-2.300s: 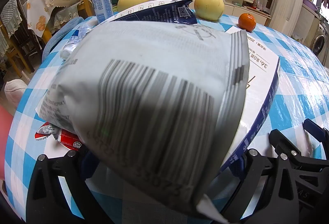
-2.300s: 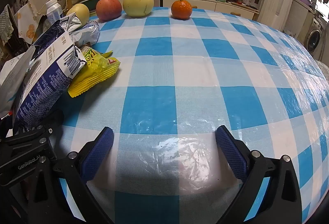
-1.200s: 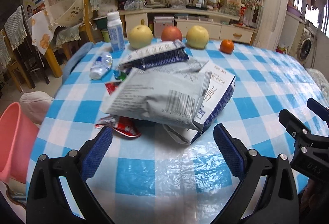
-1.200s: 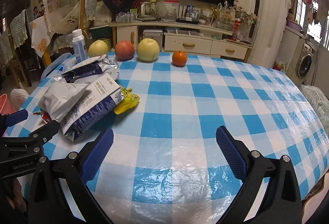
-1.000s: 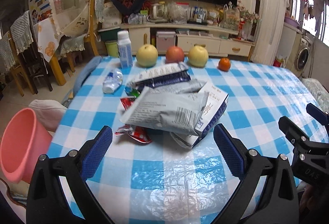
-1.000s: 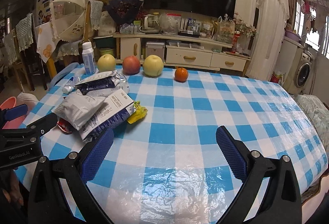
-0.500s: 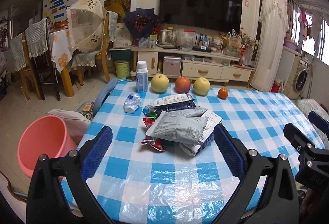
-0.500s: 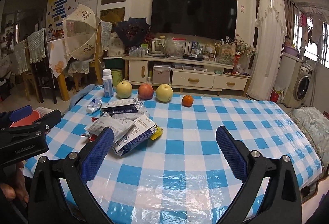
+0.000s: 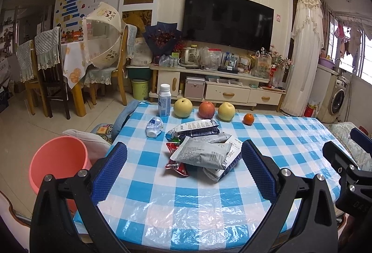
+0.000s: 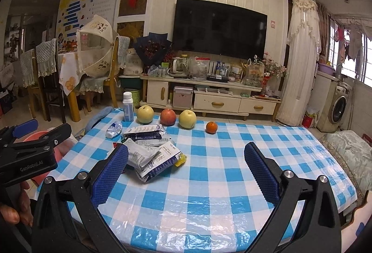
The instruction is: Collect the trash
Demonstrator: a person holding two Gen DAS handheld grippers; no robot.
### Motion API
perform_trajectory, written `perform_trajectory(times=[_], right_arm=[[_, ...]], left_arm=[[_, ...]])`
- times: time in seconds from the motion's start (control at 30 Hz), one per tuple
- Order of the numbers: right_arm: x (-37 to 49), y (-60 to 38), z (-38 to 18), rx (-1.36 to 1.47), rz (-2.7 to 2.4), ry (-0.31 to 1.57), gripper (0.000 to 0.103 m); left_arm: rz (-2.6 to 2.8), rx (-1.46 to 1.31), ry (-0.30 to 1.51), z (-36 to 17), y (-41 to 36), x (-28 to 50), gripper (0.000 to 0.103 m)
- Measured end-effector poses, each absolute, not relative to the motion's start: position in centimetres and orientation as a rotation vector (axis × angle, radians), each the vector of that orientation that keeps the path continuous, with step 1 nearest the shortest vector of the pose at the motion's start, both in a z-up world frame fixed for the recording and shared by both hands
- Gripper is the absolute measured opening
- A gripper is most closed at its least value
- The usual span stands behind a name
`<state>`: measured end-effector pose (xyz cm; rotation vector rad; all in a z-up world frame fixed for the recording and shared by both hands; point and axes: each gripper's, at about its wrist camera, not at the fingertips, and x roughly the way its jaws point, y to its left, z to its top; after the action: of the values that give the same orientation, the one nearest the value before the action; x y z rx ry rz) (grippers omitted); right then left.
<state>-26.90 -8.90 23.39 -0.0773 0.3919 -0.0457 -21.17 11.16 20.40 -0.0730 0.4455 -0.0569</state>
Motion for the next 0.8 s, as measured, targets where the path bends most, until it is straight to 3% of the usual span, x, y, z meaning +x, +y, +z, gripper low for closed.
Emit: perform_trajectory(times=[0.8], right_arm=[[-28.0, -8.7, 24.2, -0.093, -0.051, 0.357, 0.099]], left_arm=[[-0.058, -0.041, 0.408, 21.4, 10.6, -22.7, 0.099]])
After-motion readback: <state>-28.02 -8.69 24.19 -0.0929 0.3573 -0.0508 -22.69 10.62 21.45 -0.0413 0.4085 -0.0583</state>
